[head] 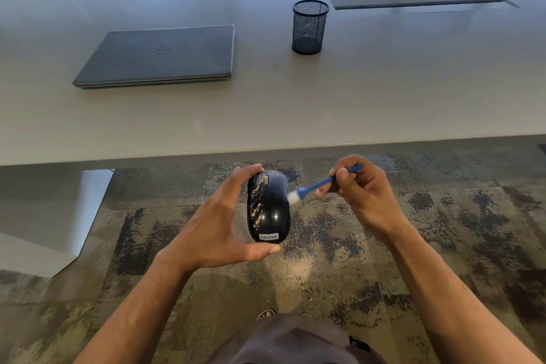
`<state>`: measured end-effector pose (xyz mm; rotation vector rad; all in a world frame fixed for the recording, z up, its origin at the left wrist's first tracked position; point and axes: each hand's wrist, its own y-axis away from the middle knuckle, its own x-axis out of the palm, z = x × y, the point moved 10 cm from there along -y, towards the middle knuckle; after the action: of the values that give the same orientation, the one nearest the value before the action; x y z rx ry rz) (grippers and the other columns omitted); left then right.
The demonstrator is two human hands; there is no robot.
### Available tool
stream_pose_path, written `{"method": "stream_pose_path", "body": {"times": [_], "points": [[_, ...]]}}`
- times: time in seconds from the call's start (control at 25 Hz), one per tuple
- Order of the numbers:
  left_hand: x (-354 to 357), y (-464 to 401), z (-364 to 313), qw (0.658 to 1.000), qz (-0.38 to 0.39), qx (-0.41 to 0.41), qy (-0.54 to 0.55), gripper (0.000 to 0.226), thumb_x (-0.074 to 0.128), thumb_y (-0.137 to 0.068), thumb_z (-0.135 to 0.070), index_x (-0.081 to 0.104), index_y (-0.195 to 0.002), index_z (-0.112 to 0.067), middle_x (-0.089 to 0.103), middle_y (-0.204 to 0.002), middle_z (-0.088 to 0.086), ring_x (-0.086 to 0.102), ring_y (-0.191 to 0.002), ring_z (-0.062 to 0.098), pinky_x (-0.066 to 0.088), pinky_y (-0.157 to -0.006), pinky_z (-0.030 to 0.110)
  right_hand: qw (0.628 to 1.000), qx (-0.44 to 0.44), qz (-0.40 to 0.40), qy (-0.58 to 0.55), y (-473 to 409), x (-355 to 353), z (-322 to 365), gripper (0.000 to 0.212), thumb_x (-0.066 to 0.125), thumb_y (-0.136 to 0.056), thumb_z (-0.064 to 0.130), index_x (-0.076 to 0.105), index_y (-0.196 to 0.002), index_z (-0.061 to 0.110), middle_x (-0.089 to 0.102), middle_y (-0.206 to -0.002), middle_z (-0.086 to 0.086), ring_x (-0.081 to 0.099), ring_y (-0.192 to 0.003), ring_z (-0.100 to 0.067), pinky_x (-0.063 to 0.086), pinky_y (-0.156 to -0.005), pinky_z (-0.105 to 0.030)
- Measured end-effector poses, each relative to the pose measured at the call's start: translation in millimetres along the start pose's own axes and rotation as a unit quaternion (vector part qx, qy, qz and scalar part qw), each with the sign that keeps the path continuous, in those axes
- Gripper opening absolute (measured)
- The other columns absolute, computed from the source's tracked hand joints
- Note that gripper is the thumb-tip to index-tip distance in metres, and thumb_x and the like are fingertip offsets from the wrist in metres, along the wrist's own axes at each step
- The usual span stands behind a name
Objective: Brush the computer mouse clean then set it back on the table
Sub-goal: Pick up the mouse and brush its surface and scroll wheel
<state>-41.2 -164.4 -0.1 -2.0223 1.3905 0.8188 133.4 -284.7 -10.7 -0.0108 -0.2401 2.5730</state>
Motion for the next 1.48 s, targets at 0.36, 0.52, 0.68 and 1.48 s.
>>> {"method": "stream_pose_path", "body": {"times": [0.36,0.52,0.68,1.48], "points": [[-2.9,4.4,-2.5,1.000,-0.004,-0.014,0.012,0.113,0.079,-0.055,-0.067,0.013,-0.145,-0.049,0.034,-0.142,-0.016,0.040,-0.129,0.008,0.030,-0.107,0.032,0.997,0.007,-0.026,-0.072,5.6,-12.2,-2.7,0.028,0.061,-0.097,0.036,0.064,-0.096,0.007,0.075,-0.075,-0.005,0.074,-0.072,-0.023,0.058,-0.078,-0.032],[-4.0,4.7,-8.0,1.000,0.001,-0.015,0.014,0.113,0.079,-0.056,-0.066,0.016,-0.147,-0.044,0.038,-0.149,-0.005,0.041,-0.133,0.015,0.034,-0.112,0.047,0.997,-0.004,0.016,-0.076,2.3,0.7,8.1,0.028,0.062,-0.096,0.035,0.062,-0.097,0.007,0.076,-0.075,-0.002,0.075,-0.072,-0.020,0.059,-0.077,-0.030],[-0.6,3.7,-14.5,1.000,0.009,-0.014,0.018,0.114,0.081,-0.056,-0.064,0.014,-0.147,-0.047,0.037,-0.153,-0.001,0.039,-0.139,0.019,0.034,-0.112,0.058,0.999,-0.003,-0.034,-0.034,-14.9,-6.5,13.2,0.019,0.053,-0.094,0.022,0.058,-0.097,0.004,0.075,-0.073,0.000,0.075,-0.070,-0.015,0.061,-0.076,-0.030],[18.1,-2.3,-25.2,1.000,0.019,-0.006,0.001,0.116,0.079,-0.057,-0.067,0.014,-0.149,-0.040,0.028,-0.146,-0.020,0.035,-0.138,0.013,0.024,-0.114,0.041,0.995,-0.051,0.044,0.070,-20.1,-8.4,33.9,0.014,0.058,-0.094,0.021,0.064,-0.103,0.013,0.074,-0.089,-0.005,0.076,-0.086,-0.020,0.061,-0.084,-0.034]]}}
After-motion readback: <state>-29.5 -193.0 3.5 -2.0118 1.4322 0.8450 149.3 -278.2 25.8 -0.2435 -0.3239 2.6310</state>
